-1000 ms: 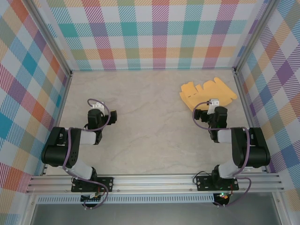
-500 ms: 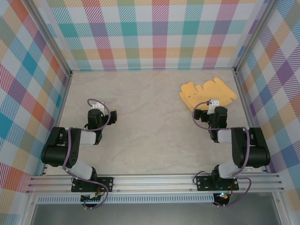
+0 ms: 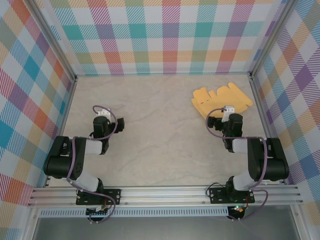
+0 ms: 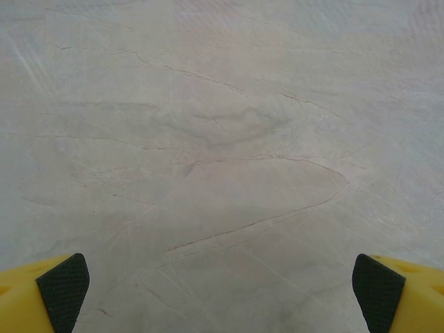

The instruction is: Fold the paper box

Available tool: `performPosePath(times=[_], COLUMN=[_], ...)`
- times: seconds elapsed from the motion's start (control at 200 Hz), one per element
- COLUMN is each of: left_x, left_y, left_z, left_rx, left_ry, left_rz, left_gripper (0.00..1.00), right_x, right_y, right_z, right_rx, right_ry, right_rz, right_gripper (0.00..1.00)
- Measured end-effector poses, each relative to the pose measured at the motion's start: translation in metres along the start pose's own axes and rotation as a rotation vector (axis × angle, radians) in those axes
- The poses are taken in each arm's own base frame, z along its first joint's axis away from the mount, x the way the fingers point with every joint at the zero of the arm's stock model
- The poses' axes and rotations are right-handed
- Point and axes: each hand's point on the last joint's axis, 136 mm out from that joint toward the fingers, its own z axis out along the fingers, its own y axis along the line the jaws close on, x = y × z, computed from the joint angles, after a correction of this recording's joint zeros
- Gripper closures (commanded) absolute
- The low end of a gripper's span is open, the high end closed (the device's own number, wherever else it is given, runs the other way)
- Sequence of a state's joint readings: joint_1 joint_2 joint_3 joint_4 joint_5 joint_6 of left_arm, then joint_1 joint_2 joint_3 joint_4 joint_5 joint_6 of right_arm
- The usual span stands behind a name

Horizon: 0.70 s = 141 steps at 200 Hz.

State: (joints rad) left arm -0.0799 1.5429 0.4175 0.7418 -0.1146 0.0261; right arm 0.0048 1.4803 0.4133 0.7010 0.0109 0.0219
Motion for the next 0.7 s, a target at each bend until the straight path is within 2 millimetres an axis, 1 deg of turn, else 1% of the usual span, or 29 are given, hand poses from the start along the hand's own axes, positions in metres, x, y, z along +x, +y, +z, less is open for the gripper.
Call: performPosePath(times=[0.07, 0.13, 0.18, 0.185, 0.215, 0.22, 0.23, 0.24, 0.265, 0.275, 0.28, 0.305, 0.315, 0.36, 0.39, 0.42, 0.46, 0.53, 0.55, 0.6, 0.665, 0.705], left_x=[-0.008, -0.025, -0.045, -0.049, -0.060, -0.064, -0.065, -0.073, -0.084, -0.088, -0.091, -0.100, -0.109, -0.126, -0.136, -0.144, -0.150, -0.155, -0.154, -0.147, -0.130, -0.120], left_y=[0.004, 0.007, 0.006, 0.006, 0.006, 0.006, 0.006, 0.006, 0.007, 0.007, 0.007, 0.008, 0.009, 0.013, 0.017, 0.024, 0.031, 0.042, 0.044, 0.046, 0.045, 0.042], left_z=[-0.008, -0.018, -0.028, -0.030, -0.036, -0.038, -0.038, -0.042, -0.046, -0.048, -0.049, -0.053, -0.056, -0.063, -0.068, -0.073, -0.077, -0.084, -0.084, -0.086, -0.088, -0.088], left_rx=[-0.033, -0.063, -0.077, -0.078, -0.085, -0.086, -0.089, -0.092, -0.101, -0.104, -0.107, -0.113, -0.120, -0.147, -0.175, -0.217, -0.267, -0.345, -0.357, -0.373, -0.371, -0.356], left_ry=[-0.009, -0.038, -0.078, -0.086, -0.102, -0.109, -0.109, -0.119, -0.129, -0.130, -0.134, -0.143, -0.151, -0.161, -0.157, -0.140, -0.117, -0.059, -0.040, 0.010, 0.086, 0.121], left_rz=[-0.002, -0.005, -0.020, -0.027, -0.042, -0.053, -0.058, -0.070, -0.099, -0.106, -0.111, -0.138, -0.154, -0.217, -0.267, -0.323, -0.369, -0.411, -0.412, -0.400, -0.383, -0.377], left_gripper=[0.00, 0.00, 0.00, 0.00, 0.00, 0.00, 0.00, 0.00, 0.00, 0.00, 0.00, 0.00, 0.00, 0.00, 0.00, 0.00, 0.00, 0.00, 0.00, 0.00, 0.00, 0.00], right_x=[-0.010, -0.031, -0.052, -0.055, -0.068, -0.069, -0.073, -0.077, -0.087, -0.088, -0.091, -0.099, -0.100, -0.104, -0.102, -0.095, -0.087, -0.067, -0.063, -0.044, -0.021, -0.010], right_y=[-0.002, -0.009, -0.021, -0.024, -0.035, -0.036, -0.039, -0.043, -0.051, -0.052, -0.056, -0.063, -0.065, -0.071, -0.075, -0.077, -0.079, -0.082, -0.082, -0.085, -0.088, -0.088], right_z=[-0.011, -0.027, -0.042, -0.045, -0.056, -0.058, -0.061, -0.066, -0.077, -0.079, -0.083, -0.095, -0.098, -0.111, -0.118, -0.121, -0.122, -0.114, -0.111, -0.100, -0.088, -0.081], right_rx=[0.020, 0.072, 0.157, 0.175, 0.240, 0.250, 0.268, 0.294, 0.343, 0.350, 0.372, 0.416, 0.429, 0.473, 0.498, 0.519, 0.539, 0.569, 0.566, 0.570, 0.567, 0.563], right_ry=[-0.002, -0.028, -0.046, -0.048, -0.058, -0.058, -0.062, -0.063, -0.078, -0.080, -0.081, -0.096, -0.097, -0.102, -0.093, -0.055, 0.002, 0.138, 0.169, 0.278, 0.400, 0.458], right_rz=[0.013, 0.061, 0.148, 0.173, 0.252, 0.267, 0.294, 0.326, 0.408, 0.418, 0.447, 0.519, 0.540, 0.614, 0.652, 0.687, 0.718, 0.773, 0.786, 0.839, 0.897, 0.931], right_gripper=[0.00, 0.00, 0.00, 0.00, 0.00, 0.00, 0.00, 0.00, 0.00, 0.00, 0.00, 0.00, 0.00, 0.00, 0.00, 0.00, 0.00, 0.00, 0.00, 0.00, 0.00, 0.00])
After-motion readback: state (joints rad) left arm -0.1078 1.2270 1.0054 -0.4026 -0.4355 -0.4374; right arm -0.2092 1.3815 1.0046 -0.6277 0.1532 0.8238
